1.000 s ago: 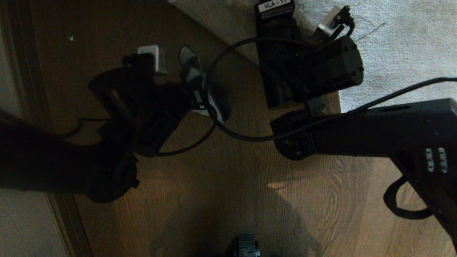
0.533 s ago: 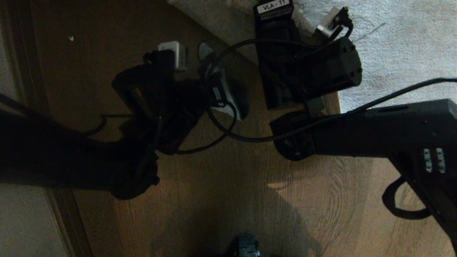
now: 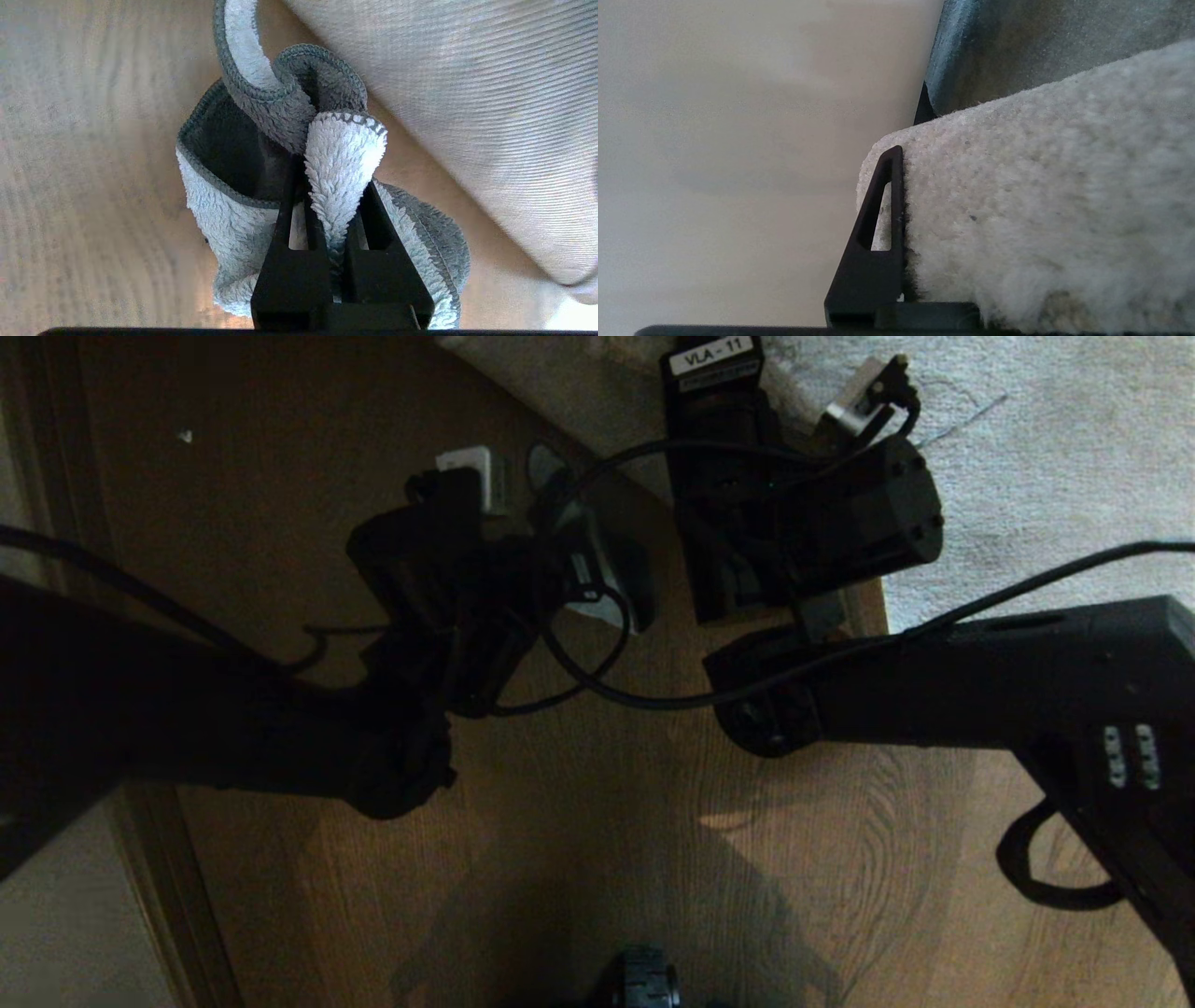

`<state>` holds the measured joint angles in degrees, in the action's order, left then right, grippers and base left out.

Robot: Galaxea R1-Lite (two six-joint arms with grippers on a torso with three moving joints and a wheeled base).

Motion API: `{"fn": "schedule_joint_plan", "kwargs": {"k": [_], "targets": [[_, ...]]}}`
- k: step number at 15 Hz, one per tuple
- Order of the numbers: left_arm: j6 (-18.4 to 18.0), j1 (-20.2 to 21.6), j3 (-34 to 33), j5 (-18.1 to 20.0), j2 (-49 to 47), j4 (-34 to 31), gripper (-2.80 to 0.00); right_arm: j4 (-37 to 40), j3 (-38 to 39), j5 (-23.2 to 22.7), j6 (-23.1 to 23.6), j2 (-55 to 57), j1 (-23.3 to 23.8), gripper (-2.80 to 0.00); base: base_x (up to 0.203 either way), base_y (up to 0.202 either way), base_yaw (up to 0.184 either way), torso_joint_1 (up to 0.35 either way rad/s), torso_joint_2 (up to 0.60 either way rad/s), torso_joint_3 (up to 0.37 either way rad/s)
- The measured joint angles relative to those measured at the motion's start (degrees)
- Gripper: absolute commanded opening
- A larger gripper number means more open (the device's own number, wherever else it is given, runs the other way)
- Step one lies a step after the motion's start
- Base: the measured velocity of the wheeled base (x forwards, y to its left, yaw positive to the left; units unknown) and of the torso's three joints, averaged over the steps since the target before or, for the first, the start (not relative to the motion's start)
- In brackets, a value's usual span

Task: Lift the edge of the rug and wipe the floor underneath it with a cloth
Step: Wipe the floor under the carpet with a rag

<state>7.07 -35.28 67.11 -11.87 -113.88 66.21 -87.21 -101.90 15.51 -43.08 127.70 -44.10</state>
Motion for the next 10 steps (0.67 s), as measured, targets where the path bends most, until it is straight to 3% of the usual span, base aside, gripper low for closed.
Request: {"fn": "schedule_joint_plan", "kwargs": {"k": [10], "targets": [[-0.10,6.49,4.88,-0.02,-3.29,-0.09,-2.80,0.02,-0.05,0.11,0.09,-0.22,-0.10,-2.80,0.000,0.000,0.000,0.000,0.00,0.000]]}}
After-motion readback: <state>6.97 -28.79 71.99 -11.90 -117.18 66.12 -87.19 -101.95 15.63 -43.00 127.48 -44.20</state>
